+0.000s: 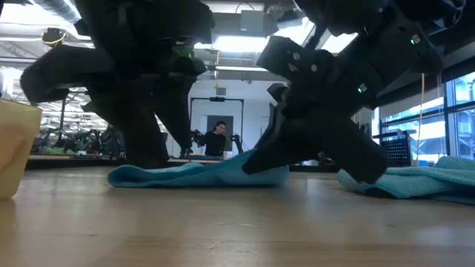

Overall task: Fold microfiber towels
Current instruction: Fold the top blue microfiber cloth

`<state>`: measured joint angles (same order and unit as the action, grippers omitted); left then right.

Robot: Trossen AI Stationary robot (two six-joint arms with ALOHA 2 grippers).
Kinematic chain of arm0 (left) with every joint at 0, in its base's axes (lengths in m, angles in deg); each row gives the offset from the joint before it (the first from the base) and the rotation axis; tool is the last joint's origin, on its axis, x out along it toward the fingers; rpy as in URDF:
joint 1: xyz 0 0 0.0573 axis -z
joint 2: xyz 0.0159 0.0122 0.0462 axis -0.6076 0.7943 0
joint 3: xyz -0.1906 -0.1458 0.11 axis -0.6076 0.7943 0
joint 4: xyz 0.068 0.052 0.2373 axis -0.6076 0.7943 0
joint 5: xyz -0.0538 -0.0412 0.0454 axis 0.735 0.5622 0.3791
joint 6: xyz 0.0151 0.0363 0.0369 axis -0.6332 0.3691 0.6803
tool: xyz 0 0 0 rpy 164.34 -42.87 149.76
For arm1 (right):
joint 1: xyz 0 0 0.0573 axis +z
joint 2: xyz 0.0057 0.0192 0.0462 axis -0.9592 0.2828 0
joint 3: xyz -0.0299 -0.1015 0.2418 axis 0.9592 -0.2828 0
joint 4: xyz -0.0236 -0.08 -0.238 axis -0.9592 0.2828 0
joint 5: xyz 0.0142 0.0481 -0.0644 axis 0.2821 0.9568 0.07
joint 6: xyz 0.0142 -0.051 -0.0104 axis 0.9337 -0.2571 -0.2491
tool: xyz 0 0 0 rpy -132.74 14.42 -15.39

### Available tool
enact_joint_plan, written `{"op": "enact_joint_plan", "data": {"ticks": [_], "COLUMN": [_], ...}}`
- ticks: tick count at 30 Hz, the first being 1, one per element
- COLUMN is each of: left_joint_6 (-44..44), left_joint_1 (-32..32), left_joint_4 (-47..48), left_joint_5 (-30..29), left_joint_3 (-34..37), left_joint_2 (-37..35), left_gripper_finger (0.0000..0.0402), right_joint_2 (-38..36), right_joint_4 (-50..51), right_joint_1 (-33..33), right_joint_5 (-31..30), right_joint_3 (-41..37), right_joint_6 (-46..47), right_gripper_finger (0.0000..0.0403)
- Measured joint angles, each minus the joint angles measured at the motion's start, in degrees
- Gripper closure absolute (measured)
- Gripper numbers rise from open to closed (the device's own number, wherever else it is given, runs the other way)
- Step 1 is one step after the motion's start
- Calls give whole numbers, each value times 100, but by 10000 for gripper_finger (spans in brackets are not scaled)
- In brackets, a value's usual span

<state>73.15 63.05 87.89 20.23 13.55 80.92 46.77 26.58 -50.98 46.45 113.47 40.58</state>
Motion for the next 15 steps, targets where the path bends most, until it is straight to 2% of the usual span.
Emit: {"op": "enact_joint_plan", "data": {"ticks": [9, 15], "left_joint_6": [-295, -491], "left_joint_1": [39, 21], "left_joint_4": [193, 310], "left_joint_5": [-68, -105], "left_joint_3": [0, 0], "left_joint_2": [0, 4], "left_gripper_finger": [209, 209], "right_joint_2": [-45, -187], "right_joint_4": [-38, -15], "right_joint_1": [-68, -205], "right_joint_5": [-125, 40], "right_joint_3": [26, 30], "right_joint_6": [851, 1170], "right_gripper_finger": [400, 401]}}
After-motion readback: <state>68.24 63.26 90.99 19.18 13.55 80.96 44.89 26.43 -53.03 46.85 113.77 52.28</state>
